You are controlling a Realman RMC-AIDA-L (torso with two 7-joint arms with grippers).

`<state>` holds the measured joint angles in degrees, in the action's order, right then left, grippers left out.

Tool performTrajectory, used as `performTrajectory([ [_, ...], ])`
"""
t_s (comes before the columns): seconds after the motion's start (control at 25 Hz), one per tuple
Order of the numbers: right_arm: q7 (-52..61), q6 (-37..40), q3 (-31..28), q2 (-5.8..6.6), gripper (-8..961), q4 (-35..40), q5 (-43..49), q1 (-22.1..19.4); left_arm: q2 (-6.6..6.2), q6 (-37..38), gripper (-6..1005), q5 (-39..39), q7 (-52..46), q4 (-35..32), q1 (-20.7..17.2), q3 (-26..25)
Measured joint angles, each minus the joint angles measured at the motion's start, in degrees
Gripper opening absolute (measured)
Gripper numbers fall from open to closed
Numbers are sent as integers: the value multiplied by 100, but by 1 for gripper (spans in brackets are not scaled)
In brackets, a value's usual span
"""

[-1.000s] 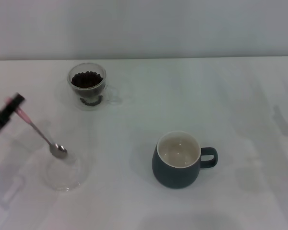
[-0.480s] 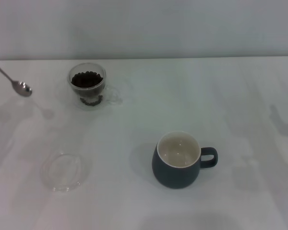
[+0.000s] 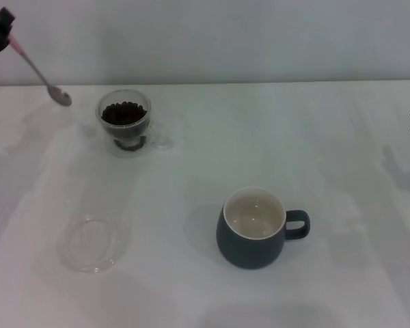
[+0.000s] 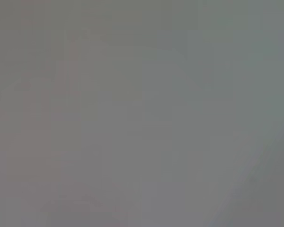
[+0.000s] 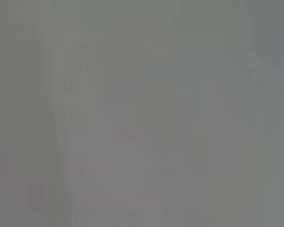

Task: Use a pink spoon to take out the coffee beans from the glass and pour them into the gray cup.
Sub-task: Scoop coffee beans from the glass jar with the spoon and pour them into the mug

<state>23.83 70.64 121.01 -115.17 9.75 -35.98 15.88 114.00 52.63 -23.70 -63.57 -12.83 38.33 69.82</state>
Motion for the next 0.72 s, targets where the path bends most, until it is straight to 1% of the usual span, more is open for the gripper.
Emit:
performTrajectory([
  [0.08, -69, -20, -29, 4, 871, -73, -21, 52, -6, -268, 132, 9, -19, 1, 190, 0],
  [0.28, -65, -46, -43, 23, 872, -158, -36, 294, -6, -451, 132, 75, -283, -4, 370, -12],
  [0.48, -221, -76, -98, 14, 873, -160, -55, 422, 45, -519, 131, 48, -263, -5, 422, -11],
  [0.56, -223, -96, -267, 7, 873, -116, -60, 451, 52, -539, 131, 39, -318, -16, 423, -6],
  [0.64, -237, -224, -393, -3, 874, -88, -63, 498, 94, -545, 132, 31, -620, -3, 347, 14],
  [0.72, -246, -390, -472, -6, 873, -98, -63, 564, 99, -545, 132, 29, -672, 28, 309, 19],
])
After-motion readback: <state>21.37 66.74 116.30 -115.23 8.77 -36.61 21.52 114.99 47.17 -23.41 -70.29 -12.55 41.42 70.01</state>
